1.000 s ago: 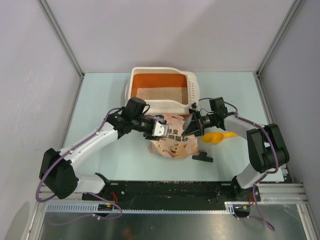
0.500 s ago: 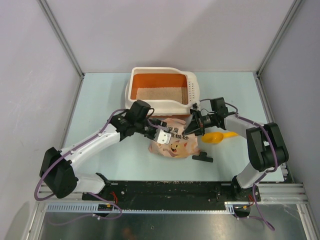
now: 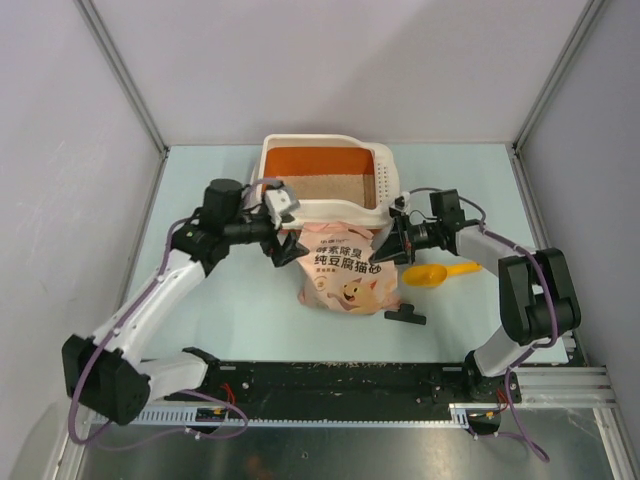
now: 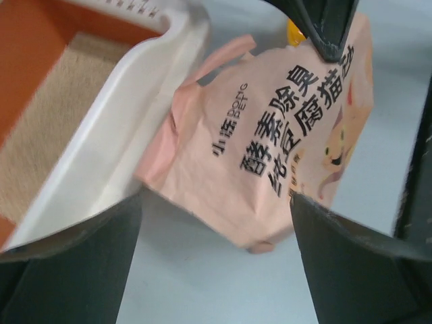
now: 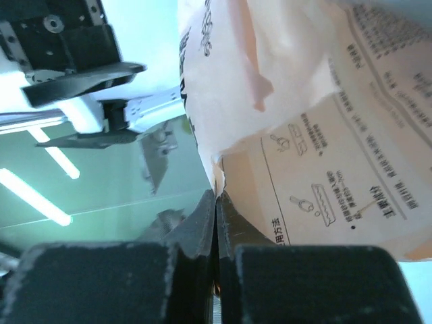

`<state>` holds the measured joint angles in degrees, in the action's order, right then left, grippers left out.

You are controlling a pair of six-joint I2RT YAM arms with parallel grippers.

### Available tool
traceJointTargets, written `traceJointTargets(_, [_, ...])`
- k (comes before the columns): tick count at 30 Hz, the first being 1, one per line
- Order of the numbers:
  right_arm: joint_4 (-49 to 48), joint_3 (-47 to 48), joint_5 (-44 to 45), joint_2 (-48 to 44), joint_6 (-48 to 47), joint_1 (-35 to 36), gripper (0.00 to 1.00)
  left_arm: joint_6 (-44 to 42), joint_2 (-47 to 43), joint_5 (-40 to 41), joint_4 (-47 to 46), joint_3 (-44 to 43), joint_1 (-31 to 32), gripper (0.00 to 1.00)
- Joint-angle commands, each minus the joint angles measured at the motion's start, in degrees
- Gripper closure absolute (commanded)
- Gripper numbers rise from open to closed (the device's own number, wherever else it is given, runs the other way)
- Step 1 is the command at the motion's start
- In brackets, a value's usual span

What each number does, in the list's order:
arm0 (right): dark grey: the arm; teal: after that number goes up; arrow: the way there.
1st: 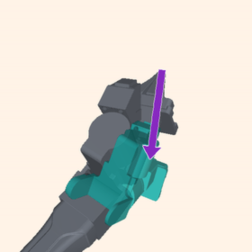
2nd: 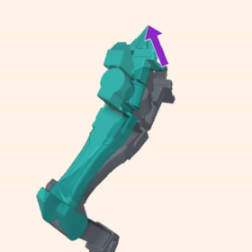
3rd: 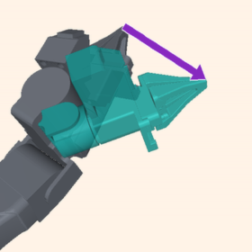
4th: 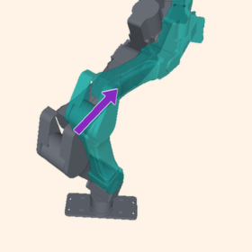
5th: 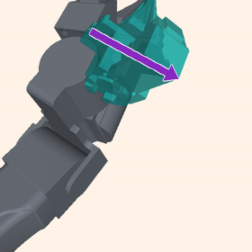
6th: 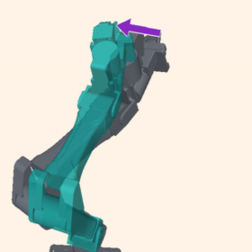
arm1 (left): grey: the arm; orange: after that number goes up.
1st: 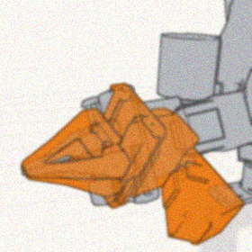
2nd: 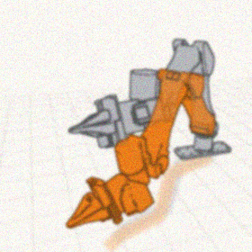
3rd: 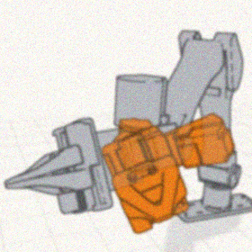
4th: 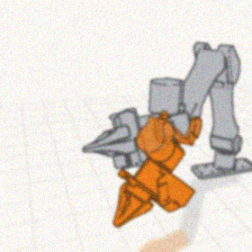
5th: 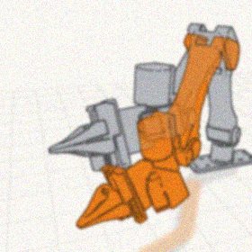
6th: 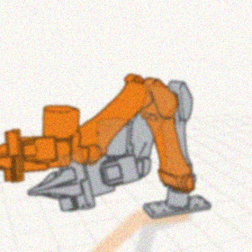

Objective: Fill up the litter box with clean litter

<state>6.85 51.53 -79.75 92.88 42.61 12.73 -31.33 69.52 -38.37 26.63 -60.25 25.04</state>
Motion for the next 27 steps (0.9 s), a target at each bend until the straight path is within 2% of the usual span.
traceJointTargets(1, [13.6,6.72,3.88,-3.58,-18.31,-1.74,1.0,36.58,-4.92,-1.7,-11.51,6.01,-5.17,0.04])
traceJointTargets(3, [21.17,8.58,8.63,-3.76,-24.04,-2.1,1.0,43.44,-3.43,-3.46,-14.31,8.64,-7.44,0.04])
traceJointTargets(4, [22.4,9.63,9.6,-4.02,-27.81,-2.18,1.0,46.07,-2.47,-8.08,-15.98,9.61,-8.5,0.04])
traceJointTargets(5, [23.37,9.99,10.83,-4.11,-28.54,-2.27,1.0,50.53,0.5,-9.25,-17.13,10.23,-9.21,0.04])
traceJointTargets(7, [23.64,10.52,11.89,-4.2,-29.42,-2.27,1.0,52.33,3.42,-11.28,-19.68,10.5,-10.71,0.04])
traceJointTargets(8, [23.91,10.96,12.5,-4.37,-29.95,-2.27,1.0,55.99,5.96,-13.46,-21.43,10.68,-11.76,0.05])
traceJointTargets(11, [25.31,11.58,13.38,-4.9,-32.14,-1.48,1.0,67.4,9.75,-18.12,-34.68,12.78,-12.47,0.05])
traceJointTargets(12, [25.66,11.66,13.39,-5.08,-32.5,-1.31,1.0,68.67,11.68,-18.49,-38.37,12.61,-12.21,0.05])
traceJointTargets(17, [27.25,11.84,14.53,-6.22,-35.84,0.36,1.0,70.27,15.56,-21.04,-42.62,9.81,-10.63,0.07])
traceJointTargets(23, [23.91,12.1,14.18,-5.34,-32.95,0.81,1.0,70.53,21.53,-26.75,-43.33,6.9,-7.64,0.17])
traceJointTargets(27, [23.21,13.25,14.0,-4.12,-31.8,0.98,1.0,70.97,22.33,-29.21,-43.77,7.07,-7.02,0.29])
